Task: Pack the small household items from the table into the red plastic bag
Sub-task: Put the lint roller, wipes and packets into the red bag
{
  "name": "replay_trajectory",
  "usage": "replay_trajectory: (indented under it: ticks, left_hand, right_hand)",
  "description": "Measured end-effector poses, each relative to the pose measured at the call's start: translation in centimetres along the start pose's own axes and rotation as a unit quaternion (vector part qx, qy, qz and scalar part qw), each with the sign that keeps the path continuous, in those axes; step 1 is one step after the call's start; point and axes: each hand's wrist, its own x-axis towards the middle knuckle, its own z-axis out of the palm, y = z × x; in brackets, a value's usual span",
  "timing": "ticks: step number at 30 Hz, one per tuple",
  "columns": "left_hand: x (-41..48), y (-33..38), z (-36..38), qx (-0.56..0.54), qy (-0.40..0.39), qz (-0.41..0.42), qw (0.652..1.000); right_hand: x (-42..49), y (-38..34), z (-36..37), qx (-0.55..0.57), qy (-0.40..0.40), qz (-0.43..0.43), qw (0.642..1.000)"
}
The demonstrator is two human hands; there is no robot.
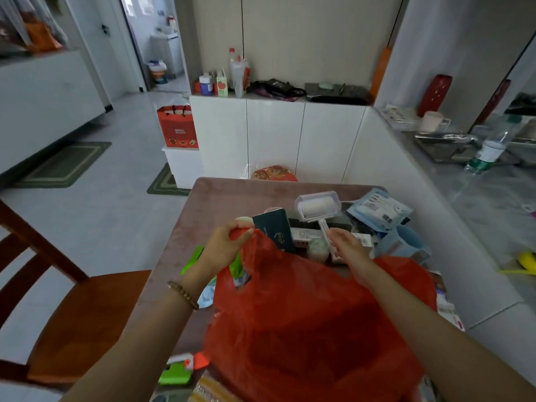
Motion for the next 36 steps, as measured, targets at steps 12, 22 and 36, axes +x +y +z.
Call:
replay_trajectory:
  ticks: [12, 22, 36]
  left_hand:
    - [2.5, -1.7, 1.3, -0.025, 0.009, -0.029, 0.999]
    - [1.6, -0.8, 1.1, -0.091, -0.046, -0.057, 0.993]
    - [-4.9, 0.0, -0.4, -0.092, -0.043, -0.066, 0.993]
  right_hand:
    - [9.4, 4.5, 1.5, -0.099, 0.088, 0.03, 0.991]
    - [11.4, 4.1, 1.6, -0.154, 0.073, 0.021, 0.985]
    - [-9.6, -3.6, -5.5, -0.116, -0.191, -0.113, 0.968]
